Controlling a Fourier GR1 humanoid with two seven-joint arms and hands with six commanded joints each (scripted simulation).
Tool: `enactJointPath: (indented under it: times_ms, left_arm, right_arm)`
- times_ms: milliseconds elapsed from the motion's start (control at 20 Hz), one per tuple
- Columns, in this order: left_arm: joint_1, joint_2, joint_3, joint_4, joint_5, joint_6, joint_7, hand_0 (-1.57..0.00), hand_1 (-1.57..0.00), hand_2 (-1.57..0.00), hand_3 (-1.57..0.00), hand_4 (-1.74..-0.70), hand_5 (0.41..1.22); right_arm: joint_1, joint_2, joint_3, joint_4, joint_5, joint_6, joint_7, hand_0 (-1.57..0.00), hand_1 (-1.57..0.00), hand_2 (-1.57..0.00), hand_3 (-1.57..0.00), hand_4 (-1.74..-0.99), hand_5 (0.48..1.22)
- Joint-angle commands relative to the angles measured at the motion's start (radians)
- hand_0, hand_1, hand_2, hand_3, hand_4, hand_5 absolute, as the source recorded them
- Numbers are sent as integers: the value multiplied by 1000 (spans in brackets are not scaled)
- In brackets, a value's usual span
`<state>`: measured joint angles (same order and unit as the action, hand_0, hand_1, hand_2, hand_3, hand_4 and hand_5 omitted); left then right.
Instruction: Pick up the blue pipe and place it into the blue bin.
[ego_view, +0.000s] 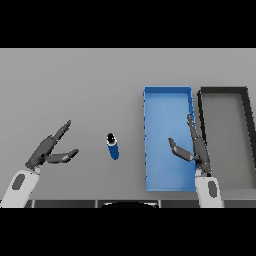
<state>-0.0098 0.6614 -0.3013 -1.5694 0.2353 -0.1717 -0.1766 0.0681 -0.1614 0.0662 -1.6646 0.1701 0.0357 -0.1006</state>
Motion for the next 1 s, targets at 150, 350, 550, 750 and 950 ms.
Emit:
enactJointPath:
  times_ms: [150,350,550,750,950]
  left_arm:
    - [15,-46,-108,-67,-50,-21,88,1,1,1,1,-1126,485]
    - [-15,-105,-171,-54,-97,-26,120,1,1,1,1,-1139,450]
    - [-47,-188,-214,-14,-136,-10,110,1,1,1,1,-1151,456]
    - [-105,-278,-227,75,-153,5,96,1,1,1,1,-1150,460]
    - [-164,-345,-242,181,-199,28,94,1,1,1,1,-1098,448]
  right_arm:
    - [9,4,10,-12,2,7,4,1,1,1,1,-1174,618]
    - [24,19,19,-22,5,4,10,1,1,1,1,-1197,615]
    - [24,11,10,-30,-6,9,4,1,1,1,1,-1217,626]
    - [31,11,11,-43,-2,5,25,1,1,1,1,-1202,621]
    - [35,0,1,-36,-9,13,3,1,1,1,1,-1215,637]
